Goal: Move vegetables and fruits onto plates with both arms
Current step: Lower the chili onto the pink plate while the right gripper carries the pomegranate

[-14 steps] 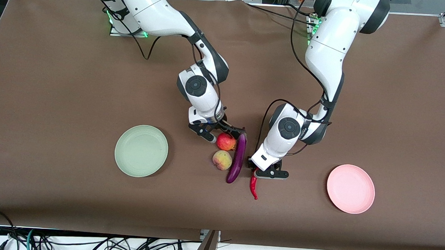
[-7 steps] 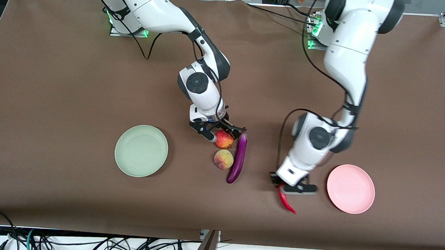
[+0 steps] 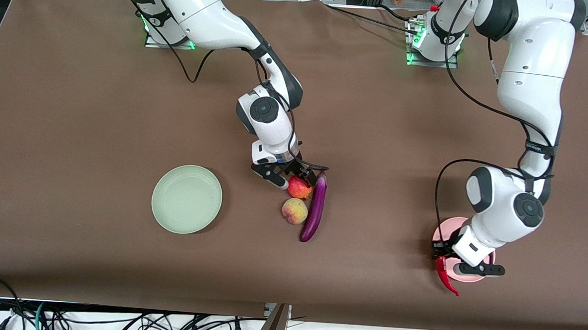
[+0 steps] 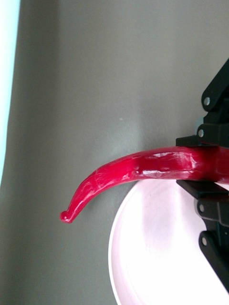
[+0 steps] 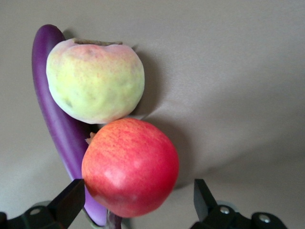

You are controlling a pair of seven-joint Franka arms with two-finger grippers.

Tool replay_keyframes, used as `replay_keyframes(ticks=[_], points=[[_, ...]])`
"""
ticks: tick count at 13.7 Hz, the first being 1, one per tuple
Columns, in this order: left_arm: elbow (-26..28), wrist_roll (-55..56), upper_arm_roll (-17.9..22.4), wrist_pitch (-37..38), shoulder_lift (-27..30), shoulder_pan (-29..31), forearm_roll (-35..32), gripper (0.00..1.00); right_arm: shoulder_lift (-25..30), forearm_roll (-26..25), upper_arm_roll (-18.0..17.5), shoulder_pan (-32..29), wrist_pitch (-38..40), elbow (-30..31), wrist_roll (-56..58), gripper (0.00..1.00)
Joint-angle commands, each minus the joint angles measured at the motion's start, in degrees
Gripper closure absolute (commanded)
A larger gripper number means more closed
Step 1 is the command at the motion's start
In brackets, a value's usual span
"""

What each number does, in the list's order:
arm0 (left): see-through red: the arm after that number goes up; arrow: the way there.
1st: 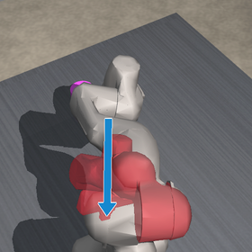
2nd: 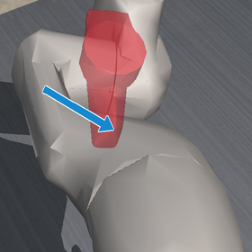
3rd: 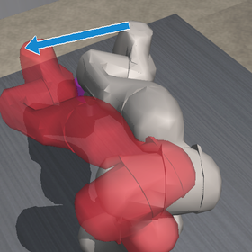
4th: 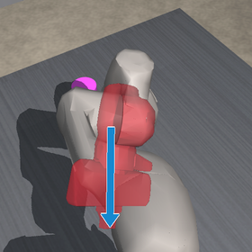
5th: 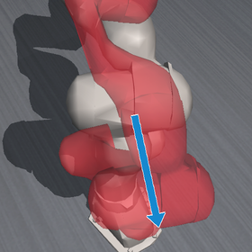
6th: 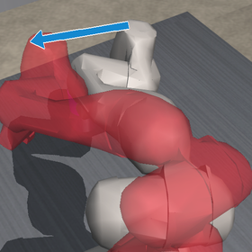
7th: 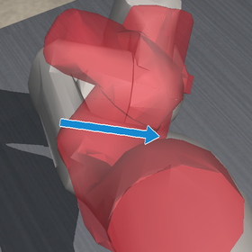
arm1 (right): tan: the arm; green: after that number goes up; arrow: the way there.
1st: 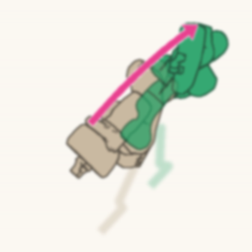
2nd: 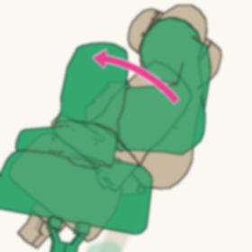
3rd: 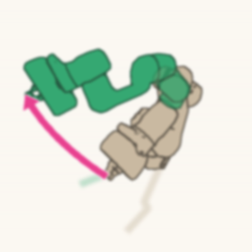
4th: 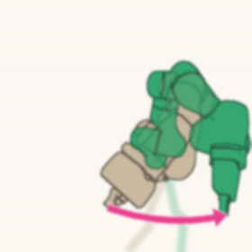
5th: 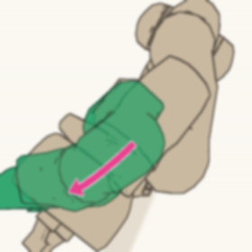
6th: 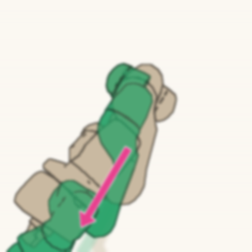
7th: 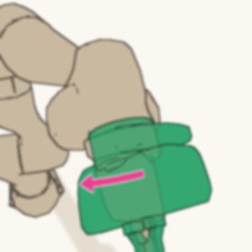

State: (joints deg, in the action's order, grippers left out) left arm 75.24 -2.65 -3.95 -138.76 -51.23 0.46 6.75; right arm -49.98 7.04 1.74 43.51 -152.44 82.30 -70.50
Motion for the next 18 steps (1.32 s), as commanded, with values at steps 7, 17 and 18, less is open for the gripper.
replay_keyframes(ticks=[7,17,18], points=[[2.63,-13.61,-0.62,1.30,1.04,5.96,0.89,0.12,-1.87,-1.24,0.46,-2.02,-3.39,-1.09,0.19,0.20],[-0.71,-1.79,-1.23,3.32,1.04,-5.80,1.33,0.00,5.32,-0.62,0.20,-5.36,7.38,-0.39,2.38,1.00],[-0.80,0.77,-1.23,3.23,1.04,-7.38,1.51,0.00,6.55,-0.62,0.02,-6.58,10.46,-0.39,4.21,1.00]])
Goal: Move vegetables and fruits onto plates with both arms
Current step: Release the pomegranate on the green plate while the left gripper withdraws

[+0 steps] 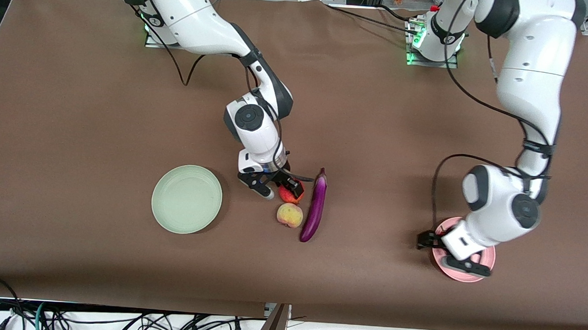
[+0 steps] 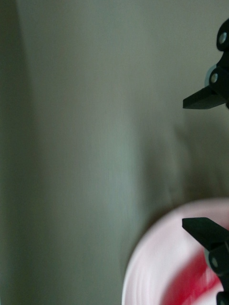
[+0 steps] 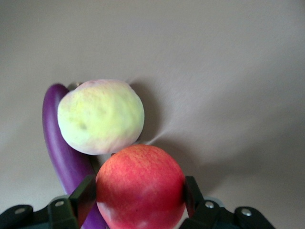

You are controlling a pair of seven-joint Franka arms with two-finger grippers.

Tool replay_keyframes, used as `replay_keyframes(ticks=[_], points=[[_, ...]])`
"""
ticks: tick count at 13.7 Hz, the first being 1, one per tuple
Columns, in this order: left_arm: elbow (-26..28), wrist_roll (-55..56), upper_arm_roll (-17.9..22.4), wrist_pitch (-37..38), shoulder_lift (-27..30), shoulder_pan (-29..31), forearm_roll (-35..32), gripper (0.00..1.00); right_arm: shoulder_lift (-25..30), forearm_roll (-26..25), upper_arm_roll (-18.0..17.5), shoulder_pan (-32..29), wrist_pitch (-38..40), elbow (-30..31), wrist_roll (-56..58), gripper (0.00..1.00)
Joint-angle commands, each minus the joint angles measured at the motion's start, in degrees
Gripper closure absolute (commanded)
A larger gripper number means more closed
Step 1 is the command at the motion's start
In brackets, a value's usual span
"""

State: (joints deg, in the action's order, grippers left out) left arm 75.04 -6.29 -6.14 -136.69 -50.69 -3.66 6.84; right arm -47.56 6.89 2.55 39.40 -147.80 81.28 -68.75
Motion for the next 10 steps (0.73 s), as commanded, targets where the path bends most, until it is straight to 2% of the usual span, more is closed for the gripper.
replay_keyframes(ticks=[1,4,7,9,10], points=[[-0.59,6.45,0.95,1.07,0.41,-5.11,1.51,0.00,5.36,0.40,-0.97,-4.66,8.90,0.64,5.70,1.00],[-0.68,14.35,0.95,-0.15,-0.99,-11.17,1.51,0.00,8.09,8.91,-0.62,-11.25,18.21,0.46,26.57,1.00],[-0.59,17.01,1.04,-4.55,-1.96,-16.54,1.51,0.00,8.98,9.72,-0.62,-21.97,28.33,0.29,47.77,1.00],[-0.51,18.16,1.13,-4.55,-2.14,-19.27,1.25,0.00,8.80,9.99,-0.53,-24.72,30.54,0.90,55.27,1.00],[-0.24,18.16,1.13,-4.55,-2.22,-21.20,0.82,0.00,8.54,10.08,-0.53,-25.51,30.55,1.86,56.08,0.55]])
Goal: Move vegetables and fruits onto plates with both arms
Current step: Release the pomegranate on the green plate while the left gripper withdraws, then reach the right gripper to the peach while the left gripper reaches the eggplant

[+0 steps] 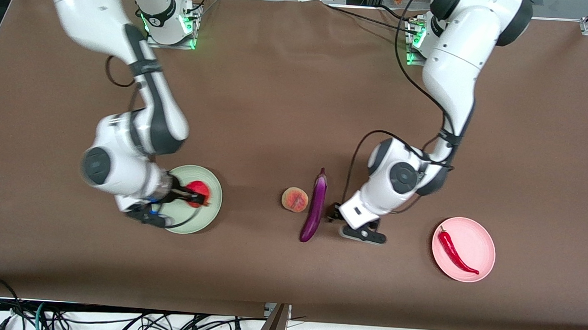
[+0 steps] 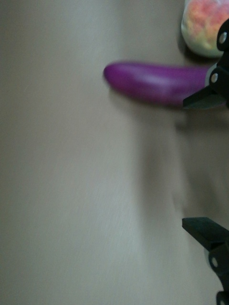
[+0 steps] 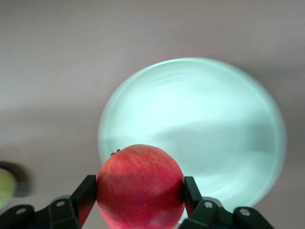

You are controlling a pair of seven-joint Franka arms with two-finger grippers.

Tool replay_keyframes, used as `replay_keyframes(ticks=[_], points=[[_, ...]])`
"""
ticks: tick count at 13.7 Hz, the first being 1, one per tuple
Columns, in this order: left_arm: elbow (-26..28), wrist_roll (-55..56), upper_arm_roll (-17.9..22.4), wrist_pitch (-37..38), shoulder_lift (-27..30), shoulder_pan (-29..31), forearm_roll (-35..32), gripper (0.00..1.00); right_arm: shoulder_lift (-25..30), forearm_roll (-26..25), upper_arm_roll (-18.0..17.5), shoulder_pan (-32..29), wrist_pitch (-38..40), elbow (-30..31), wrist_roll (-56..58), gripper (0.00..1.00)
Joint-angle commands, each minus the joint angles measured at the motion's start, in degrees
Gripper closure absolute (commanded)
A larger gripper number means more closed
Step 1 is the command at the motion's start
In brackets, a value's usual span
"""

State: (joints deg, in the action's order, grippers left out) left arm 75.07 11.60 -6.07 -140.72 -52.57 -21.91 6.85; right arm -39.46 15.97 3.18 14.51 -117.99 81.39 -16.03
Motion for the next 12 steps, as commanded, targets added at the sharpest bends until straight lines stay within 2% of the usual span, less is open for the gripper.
replay_keyframes(ticks=[1,4,8,12], points=[[-0.02,0.18,1.15,-0.52,-0.34,-4.44,0.71,0.00,0.09,1.00,-1.16,-0.80,0.57,2.01,3.38,0.01],[0.34,-0.26,1.15,-0.52,-0.16,-4.72,0.53,0.00,0.17,1.00,-1.51,0.60,0.74,1.58,0.23,0.00],[0.69,-0.35,1.24,-0.78,-1.30,-5.51,0.53,0.00,0.09,0.91,-1.60,5.42,-0.14,0.44,-15.13,0.00],[0.43,-0.35,1.41,-2.28,-4.29,-5.16,-0.52,0.00,-1.67,3.37,-1.69,11.31,-7.77,0.26,-27.80,0.00]])
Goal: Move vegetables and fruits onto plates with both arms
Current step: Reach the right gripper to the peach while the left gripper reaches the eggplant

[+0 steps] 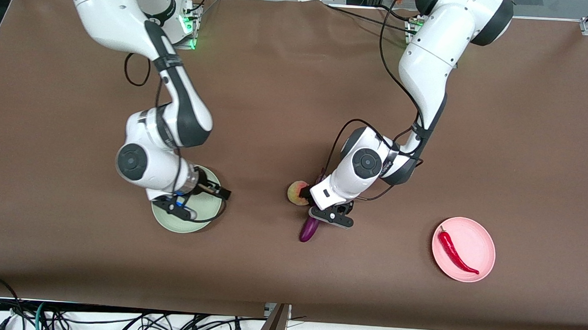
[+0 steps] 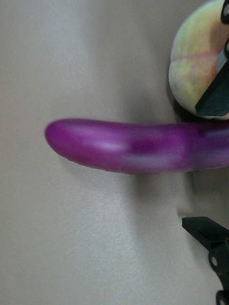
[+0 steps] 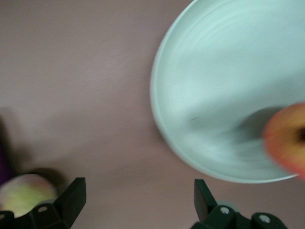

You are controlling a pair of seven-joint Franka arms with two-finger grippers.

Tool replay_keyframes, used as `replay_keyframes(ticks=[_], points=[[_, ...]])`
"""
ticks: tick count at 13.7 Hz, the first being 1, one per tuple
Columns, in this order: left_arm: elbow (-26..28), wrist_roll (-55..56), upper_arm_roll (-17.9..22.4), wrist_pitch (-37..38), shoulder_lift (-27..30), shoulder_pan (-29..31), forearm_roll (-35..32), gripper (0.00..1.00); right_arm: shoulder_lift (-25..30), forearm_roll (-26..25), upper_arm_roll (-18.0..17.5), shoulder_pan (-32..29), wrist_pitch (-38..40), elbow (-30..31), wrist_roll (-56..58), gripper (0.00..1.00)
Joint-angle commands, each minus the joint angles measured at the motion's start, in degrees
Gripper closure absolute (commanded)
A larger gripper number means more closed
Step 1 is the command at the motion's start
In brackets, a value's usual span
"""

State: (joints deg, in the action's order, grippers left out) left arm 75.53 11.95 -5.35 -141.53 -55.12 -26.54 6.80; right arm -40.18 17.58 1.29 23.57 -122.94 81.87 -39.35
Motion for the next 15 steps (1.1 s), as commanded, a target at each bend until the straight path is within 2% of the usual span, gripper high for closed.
replay_keyframes(ticks=[1,6,10,11,12,13,14,15], points=[[-0.21,-0.70,0.69,-1.55,-1.83,-0.27,-0.30,0.00,-1.30,1.75,0.21,3.13,-4.13,-0.13,-5.29,0.00],[-0.30,-1.48,0.78,-1.64,-1.83,0.86,-0.29,0.02,-1.83,1.84,0.21,4.19,-5.29,-0.13,-6.09,0.00],[-0.65,-3.33,0.78,-4.44,-4.46,2.98,-0.12,0.03,-2.70,1.84,0.21,5.60,-8.01,-0.13,-9.25,0.00],[-0.65,-3.25,0.78,-5.15,-4.47,2.98,0.06,0.21,-2.79,1.75,0.21,6.04,-8.54,-0.13,-10.30,0.00],[-0.82,-3.07,0.69,-5.07,-4.21,3.42,0.23,0.32,-3.14,1.84,0.21,6.57,-9.59,-0.22,-11.88,0.00],[-0.91,-3.07,0.51,-5.07,-4.03,4.12,0.23,0.31,-3.41,1.84,0.21,7.18,-11.42,-0.22,-13.46,0.00],[-0.91,-2.81,0.25,-5.07,-3.94,4.21,0.41,0.25,-3.93,1.84,0.21,7.88,-13.70,-0.22,-15.47,0.00],[-1.00,-2.37,0.08,-4.98,-3.77,4.21,0.41,0.11,-4.46,1.84,0.21,8.67,-15.90,-0.48,-17.58,0.00]])
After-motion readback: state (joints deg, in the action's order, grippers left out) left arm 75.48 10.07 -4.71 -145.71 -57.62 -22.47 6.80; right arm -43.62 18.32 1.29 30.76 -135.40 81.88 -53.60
